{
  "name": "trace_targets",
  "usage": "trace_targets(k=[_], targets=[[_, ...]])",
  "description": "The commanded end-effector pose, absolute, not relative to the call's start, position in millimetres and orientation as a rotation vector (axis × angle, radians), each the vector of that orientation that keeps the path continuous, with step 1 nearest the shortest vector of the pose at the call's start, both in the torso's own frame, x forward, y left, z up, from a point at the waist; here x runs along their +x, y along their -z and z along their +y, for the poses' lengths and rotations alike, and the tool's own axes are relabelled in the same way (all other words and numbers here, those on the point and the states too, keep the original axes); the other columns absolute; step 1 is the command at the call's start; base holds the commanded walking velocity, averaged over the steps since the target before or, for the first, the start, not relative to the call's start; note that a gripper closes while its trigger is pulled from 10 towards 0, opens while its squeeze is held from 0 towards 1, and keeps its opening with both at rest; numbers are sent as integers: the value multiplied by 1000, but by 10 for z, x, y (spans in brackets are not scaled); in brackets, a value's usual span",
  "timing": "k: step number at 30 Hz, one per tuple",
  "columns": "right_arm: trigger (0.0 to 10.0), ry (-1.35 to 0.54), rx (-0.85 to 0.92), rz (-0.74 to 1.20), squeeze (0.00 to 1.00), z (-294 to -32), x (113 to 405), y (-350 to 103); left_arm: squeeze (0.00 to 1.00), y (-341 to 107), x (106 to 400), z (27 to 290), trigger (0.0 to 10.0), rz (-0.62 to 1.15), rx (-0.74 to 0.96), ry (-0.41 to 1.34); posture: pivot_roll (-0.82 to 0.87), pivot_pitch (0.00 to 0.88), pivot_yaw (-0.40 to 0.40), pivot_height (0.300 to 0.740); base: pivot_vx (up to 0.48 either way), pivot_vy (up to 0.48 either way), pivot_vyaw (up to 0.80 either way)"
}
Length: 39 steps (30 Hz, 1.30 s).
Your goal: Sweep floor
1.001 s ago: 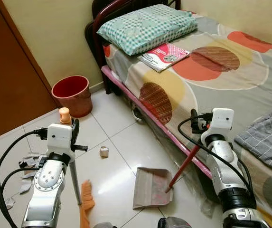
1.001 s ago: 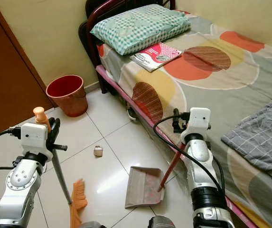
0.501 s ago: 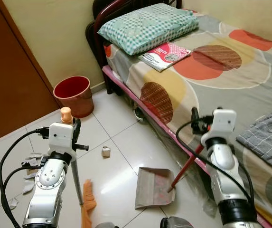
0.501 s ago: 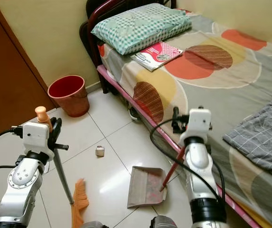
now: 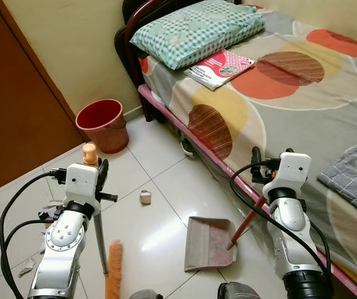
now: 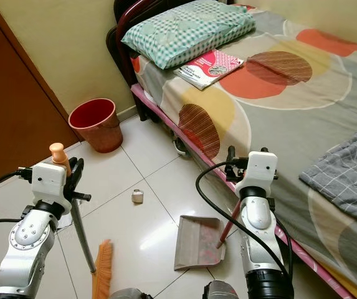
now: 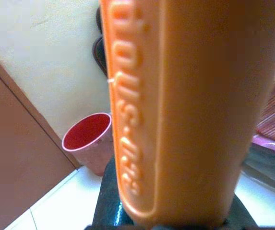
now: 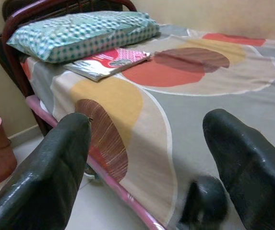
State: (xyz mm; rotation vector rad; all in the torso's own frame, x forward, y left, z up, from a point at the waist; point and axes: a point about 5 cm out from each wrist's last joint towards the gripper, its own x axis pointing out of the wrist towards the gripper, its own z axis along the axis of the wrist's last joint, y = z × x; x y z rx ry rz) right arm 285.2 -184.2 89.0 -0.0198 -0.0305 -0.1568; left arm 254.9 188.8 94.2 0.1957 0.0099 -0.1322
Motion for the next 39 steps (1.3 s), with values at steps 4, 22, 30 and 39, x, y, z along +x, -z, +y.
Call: trace_targets(k=[4, 22, 30, 39], targets=[[10000, 194, 0, -10, 0, -1863, 2874, -840, 0, -1031, 2539, 1939, 10000, -15, 236, 140, 17, 61, 152, 740, 0, 0, 0], [10000, 217, 12, 30, 0, -1872, 2978, -719, 0, -1042, 2483, 1963, 10000, 0, 248, 161, 39, 81, 169, 740, 0, 0, 0], [10000, 257, 48, 27, 0, -1912, 2996, -683, 0, -1050, 2444, 2003, 10000, 8, 256, 163, 60, 94, 172, 740, 0, 0, 0], [10000, 262, 58, 9, 0, -1874, 3008, -662, 0, -1059, 2425, 1994, 10000, 13, 257, 169, 63, 97, 172, 740, 0, 0, 0]])
